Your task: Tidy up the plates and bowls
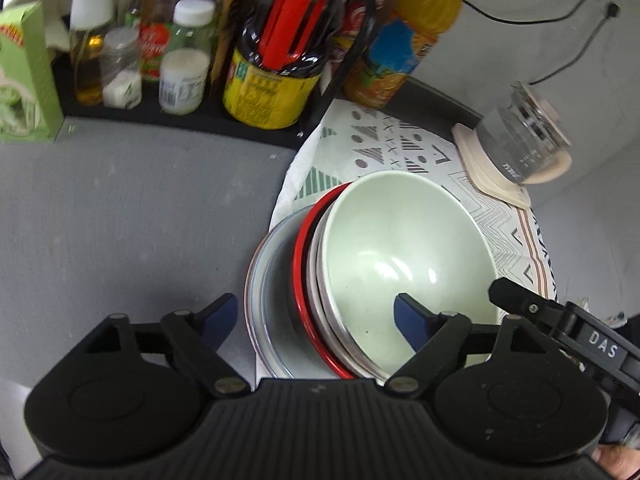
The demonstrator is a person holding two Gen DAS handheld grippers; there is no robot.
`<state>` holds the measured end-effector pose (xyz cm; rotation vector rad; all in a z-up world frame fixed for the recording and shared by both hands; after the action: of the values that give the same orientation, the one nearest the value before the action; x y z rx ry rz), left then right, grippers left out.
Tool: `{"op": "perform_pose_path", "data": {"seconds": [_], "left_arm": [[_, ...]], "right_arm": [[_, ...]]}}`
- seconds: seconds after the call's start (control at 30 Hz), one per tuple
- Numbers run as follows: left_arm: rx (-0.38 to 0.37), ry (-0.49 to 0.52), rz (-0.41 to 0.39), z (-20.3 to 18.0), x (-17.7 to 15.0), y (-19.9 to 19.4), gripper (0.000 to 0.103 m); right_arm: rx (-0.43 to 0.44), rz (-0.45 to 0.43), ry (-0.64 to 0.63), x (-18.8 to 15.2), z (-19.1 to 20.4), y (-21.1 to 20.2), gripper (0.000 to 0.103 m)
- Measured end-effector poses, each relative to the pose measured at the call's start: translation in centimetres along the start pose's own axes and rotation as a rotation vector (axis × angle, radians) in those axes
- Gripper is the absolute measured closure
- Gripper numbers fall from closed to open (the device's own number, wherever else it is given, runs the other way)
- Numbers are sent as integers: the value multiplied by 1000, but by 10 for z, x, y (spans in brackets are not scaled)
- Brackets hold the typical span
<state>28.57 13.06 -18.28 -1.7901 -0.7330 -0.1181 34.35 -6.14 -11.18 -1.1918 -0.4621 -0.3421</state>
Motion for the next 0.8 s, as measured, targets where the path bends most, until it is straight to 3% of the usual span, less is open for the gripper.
{"op": "perform_pose_path", "data": {"seconds": [0.37, 0.47, 0.8], "left_arm": [[-27, 120, -67, -18, 3, -25, 10], [-30, 122, -100, -20, 1, -38, 0], [-4, 126, -158, -41, -43, -80, 0]], "right_arm": [[-77, -96, 67, -14, -11, -46, 0], [-84, -118, 79, -15, -15, -60, 0], [-132, -149, 69, -37, -34, -111, 0]]}}
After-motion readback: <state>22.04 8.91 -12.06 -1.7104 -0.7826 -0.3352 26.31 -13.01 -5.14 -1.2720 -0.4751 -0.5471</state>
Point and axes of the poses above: each gripper's, at about its wrist camera, not at the fingertips, and y roughly the way its jaws point, z to its left, x to its top, the point moved 5 cm from there along y, roughly the way its jaws point, and after that the axes turned 1 degree about x, right-handed, at the moved point
